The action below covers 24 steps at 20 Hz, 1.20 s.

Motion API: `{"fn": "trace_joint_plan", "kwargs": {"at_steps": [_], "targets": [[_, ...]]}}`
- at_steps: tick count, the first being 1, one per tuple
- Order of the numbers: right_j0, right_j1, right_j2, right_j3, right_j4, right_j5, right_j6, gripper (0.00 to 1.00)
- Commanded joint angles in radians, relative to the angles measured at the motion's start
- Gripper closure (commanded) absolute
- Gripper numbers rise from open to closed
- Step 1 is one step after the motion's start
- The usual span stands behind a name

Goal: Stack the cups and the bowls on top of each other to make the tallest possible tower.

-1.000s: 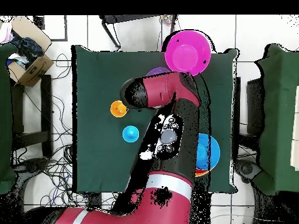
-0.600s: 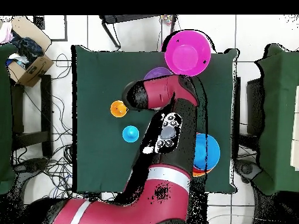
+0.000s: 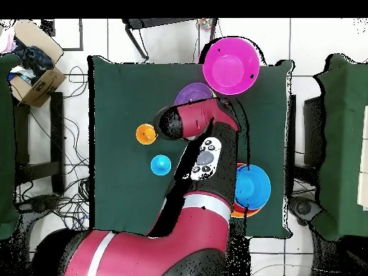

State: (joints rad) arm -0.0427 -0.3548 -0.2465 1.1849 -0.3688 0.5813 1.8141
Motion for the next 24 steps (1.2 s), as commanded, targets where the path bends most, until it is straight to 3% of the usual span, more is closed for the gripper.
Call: {"fn": "trace_joint_plan", "kwargs": {"at_steps": [1,14,21,22,24], "targets": [[0.004,0.030,0.041,0.029,0.014,-0.061,0.160,0.00],[-0.020,0.064,0.025,0.019,0.001,-0.127,0.133,0.00],[-0.052,0.034,0.068,0.068,0.026,-0.175,0.122,0.00],[-0.060,0.028,0.078,0.078,0.032,-0.183,0.120,1.00],[-0.071,0.010,0.080,0.087,0.014,-0.228,0.102,1.00]]}}
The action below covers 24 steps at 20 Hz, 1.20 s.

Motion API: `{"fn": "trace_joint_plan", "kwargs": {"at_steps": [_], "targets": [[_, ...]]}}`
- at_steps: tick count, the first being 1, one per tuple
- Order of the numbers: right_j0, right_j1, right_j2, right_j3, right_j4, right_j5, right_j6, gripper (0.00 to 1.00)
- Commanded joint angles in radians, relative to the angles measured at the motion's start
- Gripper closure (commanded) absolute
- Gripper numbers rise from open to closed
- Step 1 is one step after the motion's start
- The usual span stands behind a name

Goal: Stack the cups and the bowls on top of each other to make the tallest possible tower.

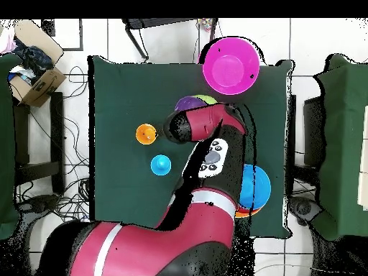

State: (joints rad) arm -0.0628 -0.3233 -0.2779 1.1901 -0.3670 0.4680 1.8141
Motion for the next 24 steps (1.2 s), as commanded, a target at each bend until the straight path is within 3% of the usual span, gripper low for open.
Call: {"fn": "trace_joint_plan", "kwargs": {"at_steps": [1,3,6,8,15,18,21,24], "targets": [[-0.073,-0.042,0.134,0.105,0.017,-0.143,0.097,1.00],[-0.103,-0.081,0.170,0.137,0.017,-0.164,0.062,1.00],[-0.081,-0.136,0.153,0.149,0.013,-0.069,0.018,1.00],[-0.083,-0.157,0.157,0.167,0.020,-0.056,0.023,1.00],[-0.203,-0.296,0.312,0.294,0.071,0.012,-0.085,1.00],[-0.266,-0.345,0.403,0.361,0.071,-0.027,-0.118,1.00],[-0.404,-0.398,0.590,0.485,0.075,-0.133,-0.145,1.00],[-0.559,-0.429,0.800,0.591,0.090,-0.173,-0.171,1.00]]}}
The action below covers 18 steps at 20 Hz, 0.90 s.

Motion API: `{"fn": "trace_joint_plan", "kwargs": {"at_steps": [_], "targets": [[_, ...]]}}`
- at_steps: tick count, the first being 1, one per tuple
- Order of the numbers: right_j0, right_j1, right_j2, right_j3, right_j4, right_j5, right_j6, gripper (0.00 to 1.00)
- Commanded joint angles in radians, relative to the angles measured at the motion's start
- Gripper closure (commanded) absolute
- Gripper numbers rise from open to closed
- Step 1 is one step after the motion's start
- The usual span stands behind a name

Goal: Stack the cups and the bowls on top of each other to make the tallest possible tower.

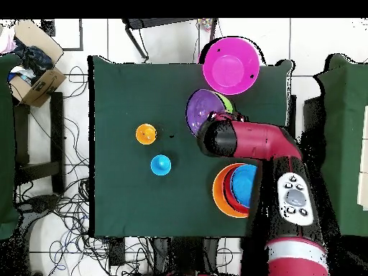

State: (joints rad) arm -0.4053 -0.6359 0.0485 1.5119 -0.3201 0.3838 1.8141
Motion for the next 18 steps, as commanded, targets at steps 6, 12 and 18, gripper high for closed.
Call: {"fn": "trace_joint_plan", "kwargs": {"at_steps": [6,12,18], "targets": [[-0.470,-0.092,0.759,0.369,0.006,-0.078,-0.218,1.00],[-0.642,-0.071,0.913,0.364,-0.021,0.104,-0.332,1.00],[-0.786,-0.069,1.037,0.324,-0.017,0.308,-0.446,1.00]]}}
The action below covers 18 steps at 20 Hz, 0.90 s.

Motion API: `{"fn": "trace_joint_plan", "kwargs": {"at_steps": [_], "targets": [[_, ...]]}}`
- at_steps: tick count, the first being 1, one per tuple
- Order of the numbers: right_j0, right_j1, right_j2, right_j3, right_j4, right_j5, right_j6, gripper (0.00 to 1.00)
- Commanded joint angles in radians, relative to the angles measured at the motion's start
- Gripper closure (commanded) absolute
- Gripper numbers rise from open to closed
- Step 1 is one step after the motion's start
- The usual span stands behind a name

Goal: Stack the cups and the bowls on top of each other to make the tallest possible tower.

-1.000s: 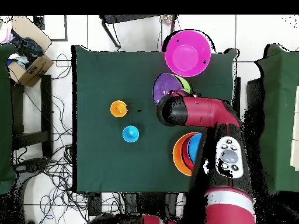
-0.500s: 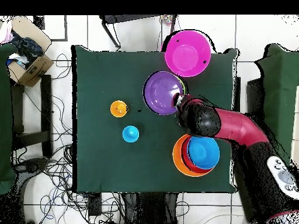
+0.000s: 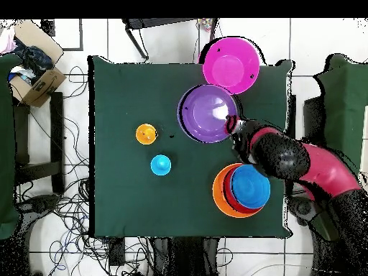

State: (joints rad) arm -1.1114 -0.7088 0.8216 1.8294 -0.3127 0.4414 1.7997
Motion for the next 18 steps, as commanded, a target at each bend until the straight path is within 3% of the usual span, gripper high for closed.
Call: {"fn": "trace_joint_plan", "kwargs": {"at_steps": [1,9,12,18], "targets": [[-0.092,0.002,0.276,-0.006,-0.026,0.281,-0.446,1.00],[-0.116,0.013,0.312,-0.079,-0.054,0.464,-0.509,1.00],[-0.124,0.011,0.307,-0.066,-0.097,0.480,-0.537,1.00],[-0.186,0.098,0.288,-0.060,-0.208,0.492,-0.685,1.00]]}}
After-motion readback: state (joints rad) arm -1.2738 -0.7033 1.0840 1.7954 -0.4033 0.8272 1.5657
